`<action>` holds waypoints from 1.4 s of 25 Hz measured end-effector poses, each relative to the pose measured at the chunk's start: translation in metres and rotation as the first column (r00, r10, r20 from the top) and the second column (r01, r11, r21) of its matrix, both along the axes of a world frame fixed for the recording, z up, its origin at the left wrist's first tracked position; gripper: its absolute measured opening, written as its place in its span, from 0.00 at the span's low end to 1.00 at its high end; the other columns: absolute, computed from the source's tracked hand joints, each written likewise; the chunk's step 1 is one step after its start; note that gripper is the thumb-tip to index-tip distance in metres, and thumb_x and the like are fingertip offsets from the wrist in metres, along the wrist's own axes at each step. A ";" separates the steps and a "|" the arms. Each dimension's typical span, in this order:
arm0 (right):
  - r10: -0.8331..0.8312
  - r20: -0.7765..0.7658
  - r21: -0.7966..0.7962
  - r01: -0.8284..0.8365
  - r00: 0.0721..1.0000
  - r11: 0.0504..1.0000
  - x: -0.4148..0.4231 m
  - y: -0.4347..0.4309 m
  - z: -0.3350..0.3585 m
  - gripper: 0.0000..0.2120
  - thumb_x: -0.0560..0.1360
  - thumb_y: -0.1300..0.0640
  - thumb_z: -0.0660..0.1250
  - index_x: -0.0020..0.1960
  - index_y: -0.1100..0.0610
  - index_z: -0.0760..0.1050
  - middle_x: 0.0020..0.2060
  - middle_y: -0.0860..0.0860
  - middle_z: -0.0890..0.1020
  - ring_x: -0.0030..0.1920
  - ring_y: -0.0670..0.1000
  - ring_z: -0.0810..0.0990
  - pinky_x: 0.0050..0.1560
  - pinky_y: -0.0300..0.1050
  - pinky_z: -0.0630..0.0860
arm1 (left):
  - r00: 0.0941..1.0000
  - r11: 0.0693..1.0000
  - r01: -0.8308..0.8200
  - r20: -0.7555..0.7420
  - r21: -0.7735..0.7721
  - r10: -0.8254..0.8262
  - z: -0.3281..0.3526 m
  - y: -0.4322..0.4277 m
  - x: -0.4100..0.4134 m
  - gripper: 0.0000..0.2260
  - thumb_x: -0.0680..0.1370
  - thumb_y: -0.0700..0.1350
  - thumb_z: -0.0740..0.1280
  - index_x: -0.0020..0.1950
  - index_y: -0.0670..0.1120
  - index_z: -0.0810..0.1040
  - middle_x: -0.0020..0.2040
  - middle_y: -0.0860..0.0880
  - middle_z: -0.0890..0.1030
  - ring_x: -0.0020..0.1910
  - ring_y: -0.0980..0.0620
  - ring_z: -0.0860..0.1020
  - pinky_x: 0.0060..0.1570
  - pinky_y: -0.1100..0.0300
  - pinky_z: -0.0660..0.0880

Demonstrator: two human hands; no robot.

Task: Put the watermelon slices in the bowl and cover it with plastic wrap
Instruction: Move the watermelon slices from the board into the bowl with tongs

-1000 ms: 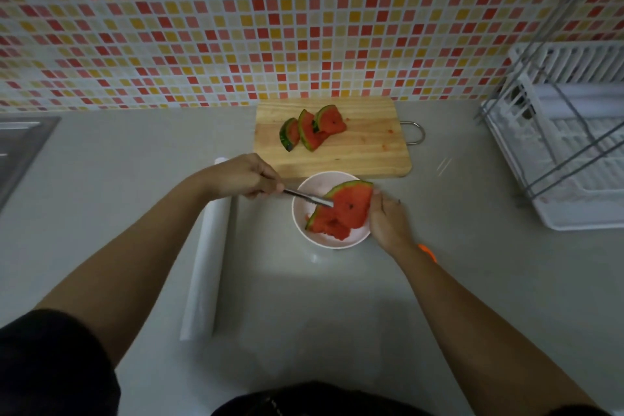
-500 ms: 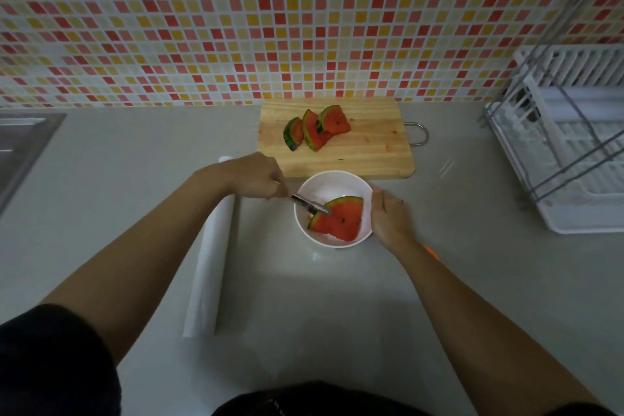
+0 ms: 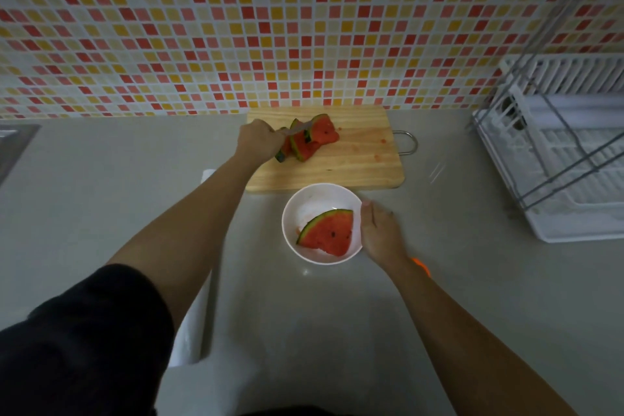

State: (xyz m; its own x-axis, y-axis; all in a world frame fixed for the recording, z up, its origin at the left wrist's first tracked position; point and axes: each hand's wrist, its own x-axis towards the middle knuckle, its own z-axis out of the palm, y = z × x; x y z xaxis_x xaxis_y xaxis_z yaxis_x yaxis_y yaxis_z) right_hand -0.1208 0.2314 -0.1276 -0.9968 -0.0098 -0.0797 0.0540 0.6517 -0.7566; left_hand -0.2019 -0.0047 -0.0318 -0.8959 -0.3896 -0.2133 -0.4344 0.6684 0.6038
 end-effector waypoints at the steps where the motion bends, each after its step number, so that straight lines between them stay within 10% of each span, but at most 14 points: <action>1: -0.005 0.008 -0.002 0.006 1.000 1.000 0.000 0.000 0.000 0.24 0.80 0.50 0.49 0.27 0.53 0.64 0.26 0.48 0.72 0.33 0.54 0.74 0.38 0.42 0.63 | 1.000 1.000 -0.017 0.010 0.022 0.017 -0.003 0.002 -0.004 0.21 0.75 0.53 0.65 0.27 0.42 0.69 0.25 0.48 0.69 0.25 0.50 0.68 0.29 0.60 0.68; 12: 0.003 0.014 -0.033 -0.002 1.000 0.999 0.000 0.000 -0.001 0.23 0.80 0.50 0.49 0.29 0.56 0.67 0.28 0.52 0.75 0.34 0.55 0.75 0.39 0.43 0.65 | 0.997 0.995 -0.072 0.006 0.067 0.071 -0.014 0.008 -0.018 0.17 0.74 0.46 0.64 0.26 0.44 0.67 0.16 0.52 0.68 0.23 0.51 0.68 0.23 0.64 0.64; 21: 0.007 0.010 -0.028 -0.007 1.000 1.000 -0.001 0.000 0.000 0.24 0.80 0.50 0.49 0.26 0.54 0.64 0.25 0.48 0.73 0.33 0.54 0.74 0.37 0.43 0.62 | 0.990 0.920 -0.091 0.139 0.382 0.041 -0.013 0.007 -0.018 0.05 0.70 0.41 0.66 0.36 0.42 0.73 0.30 0.46 0.73 0.23 0.51 0.65 0.21 0.66 0.60; 27: 0.006 0.024 -0.068 -0.005 1.000 0.998 -0.002 0.001 -0.004 0.24 0.79 0.47 0.49 0.27 0.54 0.67 0.25 0.49 0.74 0.32 0.53 0.75 0.37 0.44 0.65 | 0.998 0.978 -0.055 -0.017 0.199 0.060 -0.014 0.009 -0.018 0.12 0.71 0.42 0.66 0.28 0.44 0.72 0.24 0.49 0.71 0.21 0.53 0.69 0.26 0.62 0.67; 35: -0.007 0.040 -0.063 0.010 0.999 0.998 -0.002 0.001 -0.004 0.21 0.79 0.48 0.49 0.34 0.55 0.71 0.34 0.54 0.78 0.40 0.56 0.77 0.42 0.44 0.66 | 0.989 0.823 -0.090 -0.045 0.561 0.139 -0.013 -0.016 0.013 0.04 0.73 0.36 0.67 0.44 0.35 0.78 0.32 0.45 0.68 0.25 0.51 0.62 0.25 0.60 0.60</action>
State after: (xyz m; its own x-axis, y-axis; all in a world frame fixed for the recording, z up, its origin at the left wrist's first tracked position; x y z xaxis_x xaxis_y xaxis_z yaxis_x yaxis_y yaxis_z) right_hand -0.1226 0.2325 -0.1314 -0.9929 -0.0074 -0.1189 0.0905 0.6022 -0.7932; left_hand -0.1892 -0.0211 -0.0450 -0.8756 -0.3278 -0.3549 -0.4209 0.1572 0.8934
